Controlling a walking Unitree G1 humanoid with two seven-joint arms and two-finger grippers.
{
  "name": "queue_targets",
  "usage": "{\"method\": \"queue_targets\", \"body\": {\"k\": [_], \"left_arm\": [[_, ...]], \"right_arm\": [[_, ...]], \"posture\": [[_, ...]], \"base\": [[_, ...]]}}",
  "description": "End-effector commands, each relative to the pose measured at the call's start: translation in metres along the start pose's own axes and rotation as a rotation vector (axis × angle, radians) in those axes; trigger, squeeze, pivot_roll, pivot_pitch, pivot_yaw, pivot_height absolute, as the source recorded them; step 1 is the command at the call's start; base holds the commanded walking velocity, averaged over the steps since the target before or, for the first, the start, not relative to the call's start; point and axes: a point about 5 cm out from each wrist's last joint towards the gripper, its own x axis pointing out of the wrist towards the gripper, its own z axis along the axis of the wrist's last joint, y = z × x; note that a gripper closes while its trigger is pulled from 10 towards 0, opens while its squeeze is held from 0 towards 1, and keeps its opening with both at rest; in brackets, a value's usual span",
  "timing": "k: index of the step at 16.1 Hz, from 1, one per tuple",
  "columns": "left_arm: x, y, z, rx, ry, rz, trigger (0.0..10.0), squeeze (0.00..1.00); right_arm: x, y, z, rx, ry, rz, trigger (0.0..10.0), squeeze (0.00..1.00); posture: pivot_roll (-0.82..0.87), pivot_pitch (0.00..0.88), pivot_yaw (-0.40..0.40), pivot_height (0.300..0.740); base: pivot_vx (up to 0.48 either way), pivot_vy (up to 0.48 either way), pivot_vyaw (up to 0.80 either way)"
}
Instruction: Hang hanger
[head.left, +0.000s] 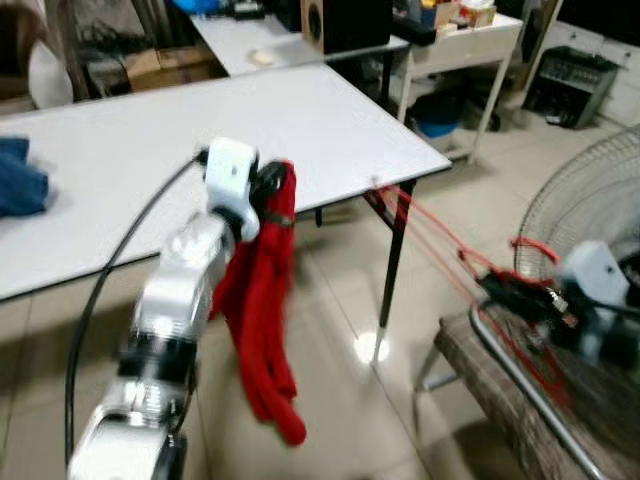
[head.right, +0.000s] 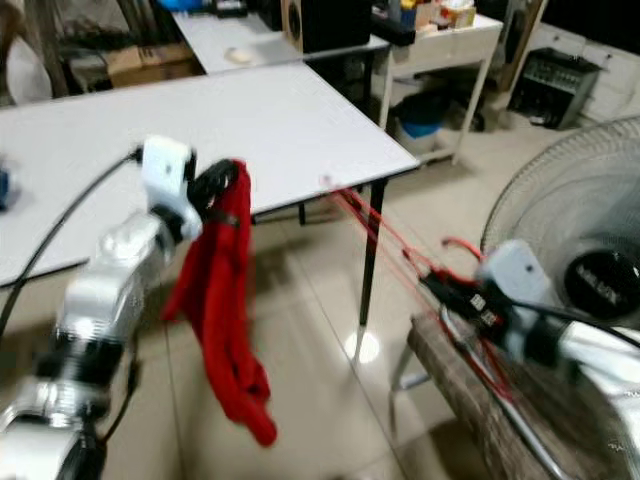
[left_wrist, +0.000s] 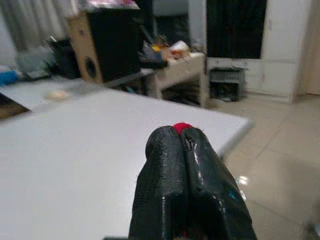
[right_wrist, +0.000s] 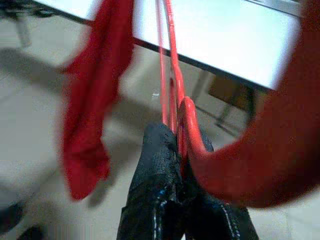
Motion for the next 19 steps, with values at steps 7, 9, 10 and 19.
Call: {"method": "queue_targets", "body": {"k": [7, 9, 10, 19], "left_arm": [[0.021, 0.022, 0.058, 0.055, -0.163, 0.008, 10.0, 0.00], [0.019, 0.029, 0.068, 0.076, -0.189, 0.012, 10.0, 0.00], [0.018, 0.033, 0.073, 0.081, -0.201, 0.014, 10.0, 0.00], [0.010, 0.052, 0.093, 0.124, -0.242, 0.031, 10.0, 0.00]], "right_arm": [[0.009, -0.003, 0.030, -0.136, -0.052, 0.197, 10.0, 0.00], [0.023, -0.009, 0.034, -0.167, -0.066, 0.199, 10.0, 0.00], [0.028, -0.009, 0.035, -0.179, -0.067, 0.220, 10.0, 0.00], [0.065, -0.020, 0.047, -0.263, -0.097, 0.320, 10.0, 0.00]], "posture": [[-0.19, 0.000, 0.010, 0.740], [-0.19, 0.000, 0.012, 0.740], [-0.19, 0.000, 0.013, 0.740], [-0.17, 0.000, 0.023, 0.740]], "base": [[0.425, 0.000, 0.00], [0.426, 0.000, 0.00], [0.420, 0.000, 0.00], [0.425, 0.000, 0.00]]}}
